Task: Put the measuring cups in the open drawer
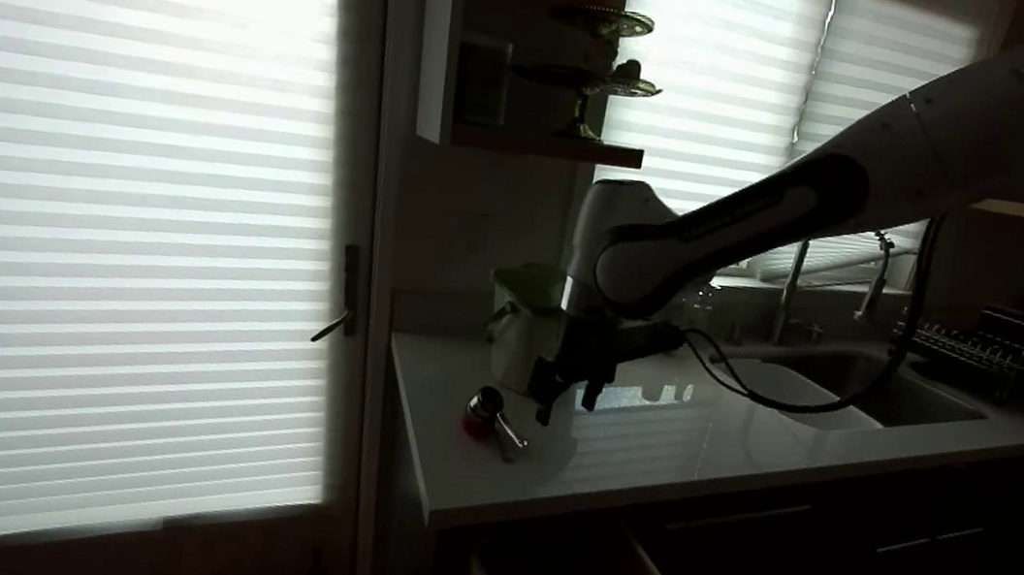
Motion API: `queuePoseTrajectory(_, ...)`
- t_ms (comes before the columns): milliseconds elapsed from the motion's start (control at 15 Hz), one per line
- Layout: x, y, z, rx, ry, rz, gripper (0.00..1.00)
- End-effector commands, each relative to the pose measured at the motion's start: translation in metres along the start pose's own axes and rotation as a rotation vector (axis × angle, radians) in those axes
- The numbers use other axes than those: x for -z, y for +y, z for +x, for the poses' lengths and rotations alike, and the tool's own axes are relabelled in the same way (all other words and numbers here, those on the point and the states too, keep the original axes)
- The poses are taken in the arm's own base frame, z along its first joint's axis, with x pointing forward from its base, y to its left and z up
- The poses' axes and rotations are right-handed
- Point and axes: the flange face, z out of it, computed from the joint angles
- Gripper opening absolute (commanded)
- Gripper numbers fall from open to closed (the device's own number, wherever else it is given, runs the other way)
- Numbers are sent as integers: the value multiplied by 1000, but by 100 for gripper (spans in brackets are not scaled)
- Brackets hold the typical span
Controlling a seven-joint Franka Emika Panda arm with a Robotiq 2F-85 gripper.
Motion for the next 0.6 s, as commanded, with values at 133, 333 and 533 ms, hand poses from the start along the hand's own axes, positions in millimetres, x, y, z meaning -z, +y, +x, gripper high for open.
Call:
queuePoseTrajectory(133,-37,2,45,169,55,33,100)
queuePoseTrajectory(333,-53,4,64,203,77,43,100)
queuePoseTrajectory(533,-66,6,79,209,106,40,100)
